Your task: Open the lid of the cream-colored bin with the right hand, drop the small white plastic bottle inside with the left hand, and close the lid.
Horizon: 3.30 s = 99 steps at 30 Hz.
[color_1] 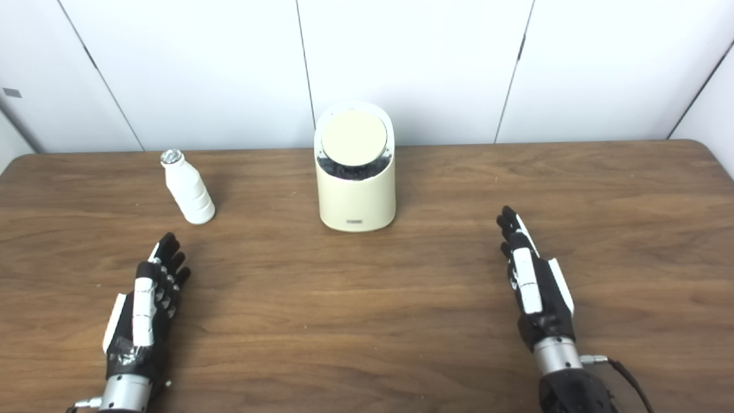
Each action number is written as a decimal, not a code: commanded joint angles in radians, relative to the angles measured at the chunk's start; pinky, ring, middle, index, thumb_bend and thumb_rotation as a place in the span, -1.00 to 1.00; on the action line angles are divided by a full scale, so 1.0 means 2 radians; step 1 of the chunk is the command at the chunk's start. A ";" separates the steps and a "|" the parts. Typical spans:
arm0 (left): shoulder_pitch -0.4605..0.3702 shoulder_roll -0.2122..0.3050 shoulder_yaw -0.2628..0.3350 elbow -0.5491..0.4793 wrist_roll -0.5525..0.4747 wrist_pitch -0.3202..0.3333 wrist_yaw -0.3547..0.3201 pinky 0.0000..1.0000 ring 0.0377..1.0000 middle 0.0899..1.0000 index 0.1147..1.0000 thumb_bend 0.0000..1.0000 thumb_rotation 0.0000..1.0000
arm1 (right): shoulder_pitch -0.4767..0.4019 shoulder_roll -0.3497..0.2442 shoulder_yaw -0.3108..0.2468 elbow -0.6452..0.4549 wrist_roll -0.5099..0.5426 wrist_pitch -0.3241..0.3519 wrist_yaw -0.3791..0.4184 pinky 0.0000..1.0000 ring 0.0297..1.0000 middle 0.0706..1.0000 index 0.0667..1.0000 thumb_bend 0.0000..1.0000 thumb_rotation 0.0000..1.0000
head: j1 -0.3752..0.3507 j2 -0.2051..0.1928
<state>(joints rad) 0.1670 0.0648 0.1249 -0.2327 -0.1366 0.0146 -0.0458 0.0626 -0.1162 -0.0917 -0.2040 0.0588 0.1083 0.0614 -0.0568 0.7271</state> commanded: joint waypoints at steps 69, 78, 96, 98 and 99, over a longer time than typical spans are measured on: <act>-0.004 -0.021 -0.031 0.011 0.032 -0.029 0.014 1.00 1.00 1.00 0.96 0.17 1.00 | -0.414 -0.051 0.166 0.174 -0.258 0.074 0.011 0.67 0.83 0.86 0.85 0.75 -0.17 | 0.007 -0.013; -0.003 -0.026 -0.034 0.005 0.031 -0.021 0.020 1.00 1.00 1.00 0.95 0.17 1.00 | -0.427 -0.051 0.185 0.208 -0.286 0.067 0.010 0.66 0.84 0.86 0.85 0.79 -0.21 | 0.011 -0.013; -0.003 -0.031 -0.035 0.001 0.028 -0.019 0.023 1.00 1.00 1.00 0.95 0.19 1.00 | -0.426 -0.064 0.188 0.223 -0.306 0.034 0.008 0.80 0.85 0.85 0.85 0.84 -0.45 | 0.011 -0.010; -0.003 -0.031 -0.034 0.002 0.027 -0.021 0.023 1.00 1.00 1.00 0.95 0.20 1.00 | -0.425 -0.065 0.191 0.227 -0.313 0.021 0.002 0.82 0.85 0.84 0.85 0.86 -0.52 | 0.011 -0.010; -0.003 -0.030 -0.034 0.003 0.026 -0.023 0.022 1.00 1.00 1.00 0.94 0.20 1.00 | -0.426 -0.068 0.196 0.231 -0.320 0.012 -0.003 0.84 0.85 0.83 0.84 0.88 -0.55 | 0.009 -0.008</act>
<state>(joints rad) 0.1615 0.0080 0.0664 -0.2133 -0.0822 -0.0290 0.0049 -0.7419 -0.2281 0.2944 0.2582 -0.5450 0.1707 0.0814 -0.0337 0.7072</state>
